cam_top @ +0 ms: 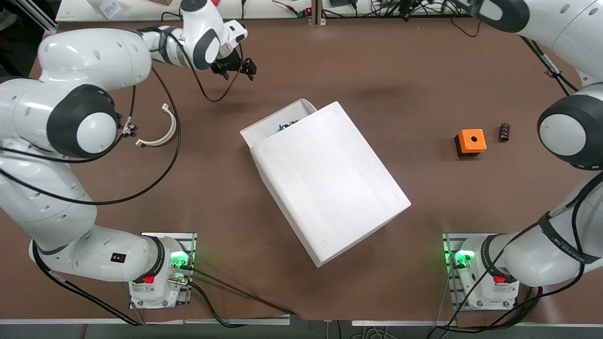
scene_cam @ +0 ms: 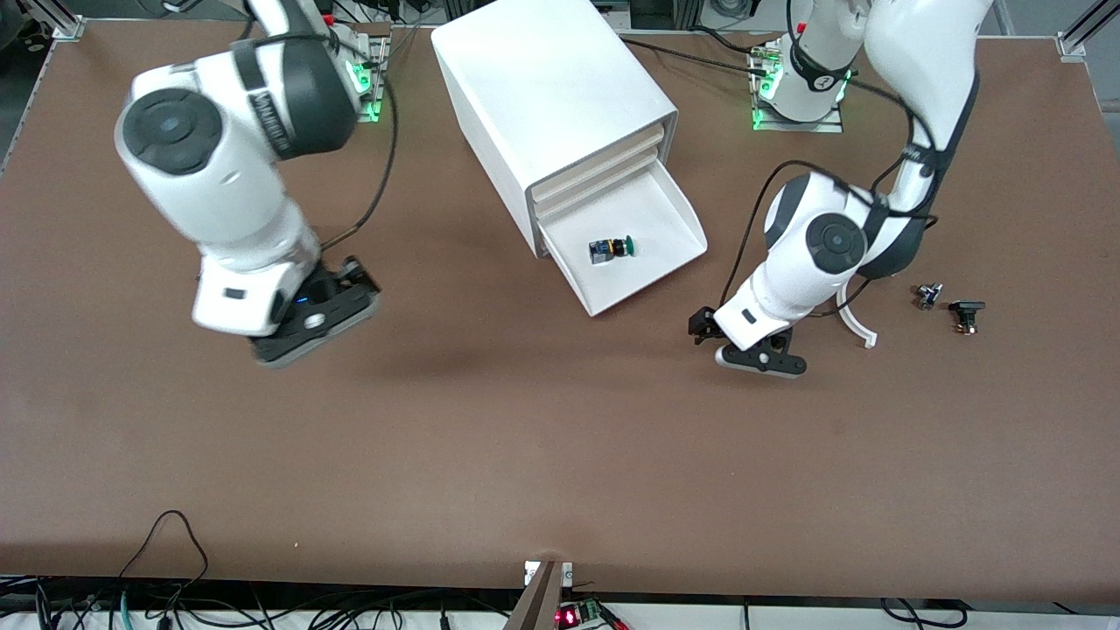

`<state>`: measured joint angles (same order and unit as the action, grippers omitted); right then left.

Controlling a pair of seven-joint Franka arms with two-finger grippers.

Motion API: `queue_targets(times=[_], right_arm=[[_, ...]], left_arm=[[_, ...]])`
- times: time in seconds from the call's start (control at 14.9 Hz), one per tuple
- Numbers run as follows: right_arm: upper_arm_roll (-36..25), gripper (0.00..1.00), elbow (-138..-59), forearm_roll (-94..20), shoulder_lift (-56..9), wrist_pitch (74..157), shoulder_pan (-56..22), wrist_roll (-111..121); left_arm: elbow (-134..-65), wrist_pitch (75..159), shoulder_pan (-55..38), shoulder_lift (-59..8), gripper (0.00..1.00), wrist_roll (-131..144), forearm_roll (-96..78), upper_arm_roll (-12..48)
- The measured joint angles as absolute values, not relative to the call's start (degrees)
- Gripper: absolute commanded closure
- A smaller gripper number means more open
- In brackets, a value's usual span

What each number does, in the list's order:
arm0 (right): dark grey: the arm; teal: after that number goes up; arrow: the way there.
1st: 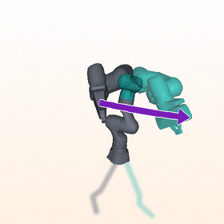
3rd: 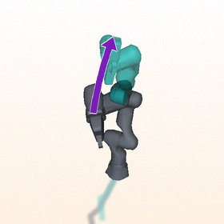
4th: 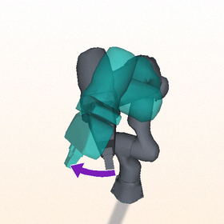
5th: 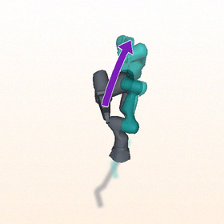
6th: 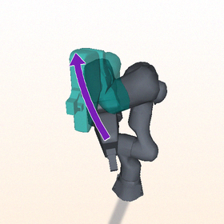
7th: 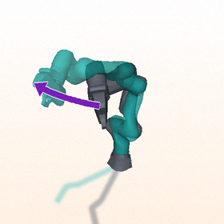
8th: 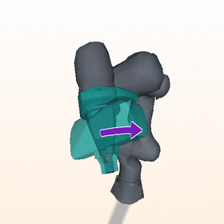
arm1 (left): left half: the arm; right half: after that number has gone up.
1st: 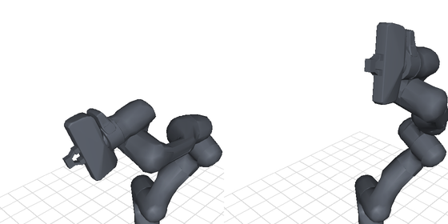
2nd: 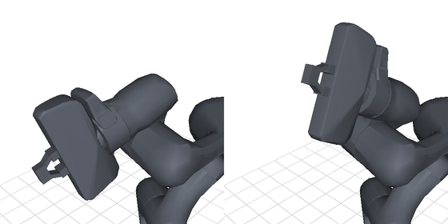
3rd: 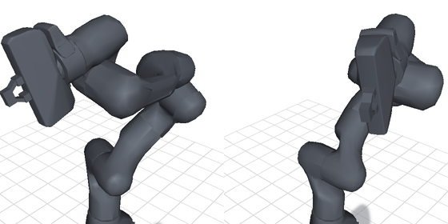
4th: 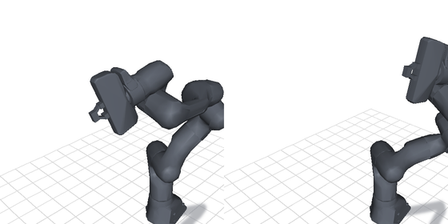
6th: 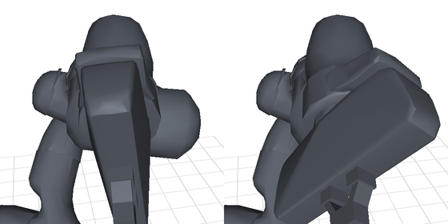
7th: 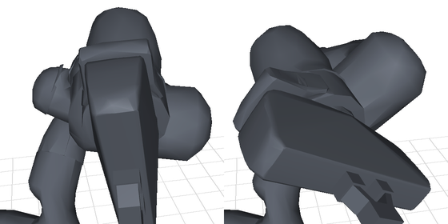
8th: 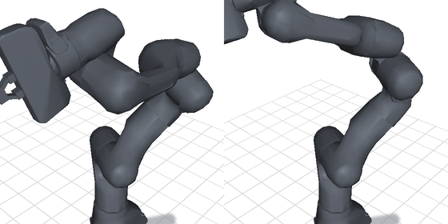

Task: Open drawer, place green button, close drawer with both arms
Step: 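Push the drawer shut with the left gripper while the right gripper withdraws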

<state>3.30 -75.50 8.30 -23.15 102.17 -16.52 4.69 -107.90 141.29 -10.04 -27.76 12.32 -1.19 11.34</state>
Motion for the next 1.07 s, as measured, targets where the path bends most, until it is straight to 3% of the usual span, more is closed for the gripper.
queue_targets(times=[0.33, 0.67, 1.07], right_arm=[[3.0, 0.0, -76.0, 10.9, -22.1, 90.3, -11.2, -13.9], [0.7, 0.0, -76.2, 10.9, -17.1, 89.0, -1.1, -17.3], [-9.0, 0.0, -81.5, 3.6, -13.6, 90.4, -0.5, -3.2]], left_arm=[[-111.0, 142.1, -13.4, -29.2, 0.0, 20.3, -1.4, 11.6], [-115.7, 142.2, -17.0, -27.4, 0.0, 33.1, -2.3, 14.3], [-123.1, 142.2, -17.2, -22.1, 0.0, 48.1, -2.4, 21.8]])
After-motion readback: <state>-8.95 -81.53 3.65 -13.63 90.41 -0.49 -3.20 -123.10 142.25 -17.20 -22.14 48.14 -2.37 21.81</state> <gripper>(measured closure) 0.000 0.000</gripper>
